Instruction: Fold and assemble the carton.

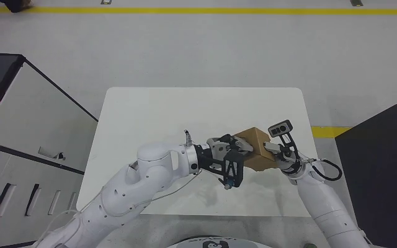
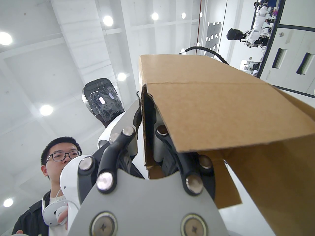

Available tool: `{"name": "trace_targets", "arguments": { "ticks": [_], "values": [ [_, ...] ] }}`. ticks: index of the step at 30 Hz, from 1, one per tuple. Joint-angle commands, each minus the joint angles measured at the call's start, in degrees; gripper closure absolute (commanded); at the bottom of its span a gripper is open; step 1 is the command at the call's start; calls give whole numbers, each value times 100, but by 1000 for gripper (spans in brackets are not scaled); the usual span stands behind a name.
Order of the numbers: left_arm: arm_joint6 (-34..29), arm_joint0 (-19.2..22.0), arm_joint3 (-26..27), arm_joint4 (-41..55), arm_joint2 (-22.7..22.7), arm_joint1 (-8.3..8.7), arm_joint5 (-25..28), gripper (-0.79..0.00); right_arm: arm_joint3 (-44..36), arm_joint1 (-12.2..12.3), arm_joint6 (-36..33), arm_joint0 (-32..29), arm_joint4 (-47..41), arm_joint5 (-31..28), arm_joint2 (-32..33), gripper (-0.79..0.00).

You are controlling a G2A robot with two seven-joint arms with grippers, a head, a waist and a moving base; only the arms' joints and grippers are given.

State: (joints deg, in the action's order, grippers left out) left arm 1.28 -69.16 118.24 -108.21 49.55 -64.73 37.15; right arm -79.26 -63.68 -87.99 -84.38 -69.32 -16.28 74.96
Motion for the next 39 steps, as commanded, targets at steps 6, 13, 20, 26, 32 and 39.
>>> {"name": "trace_targets", "arguments": {
  "ticks": [6, 13, 20, 26, 32, 39],
  "values": [
    [209, -116, 50, -39, 141, 39, -35, 0, -213, -7, 265, -91, 118, 76, 70, 0],
    [324, -189, 124, -15, 271, 61, -128, 0, -249, -18, 275, -116, 205, 92, 144, 0],
    [402, -290, 218, -58, 413, 86, -260, 0, -228, -18, 203, -135, 261, 62, 279, 0],
    [416, -365, 393, -138, 559, 113, -343, -785, -232, -13, 181, -169, 227, -5, 434, 0],
    [416, -365, 393, -138, 559, 113, -343, -785, -232, -13, 181, -169, 227, -5, 434, 0],
    [-409, -467, 501, 729, 787, 110, 71, -785, -611, 78, 174, -59, 927, -176, 962, 0]
  ]
}}
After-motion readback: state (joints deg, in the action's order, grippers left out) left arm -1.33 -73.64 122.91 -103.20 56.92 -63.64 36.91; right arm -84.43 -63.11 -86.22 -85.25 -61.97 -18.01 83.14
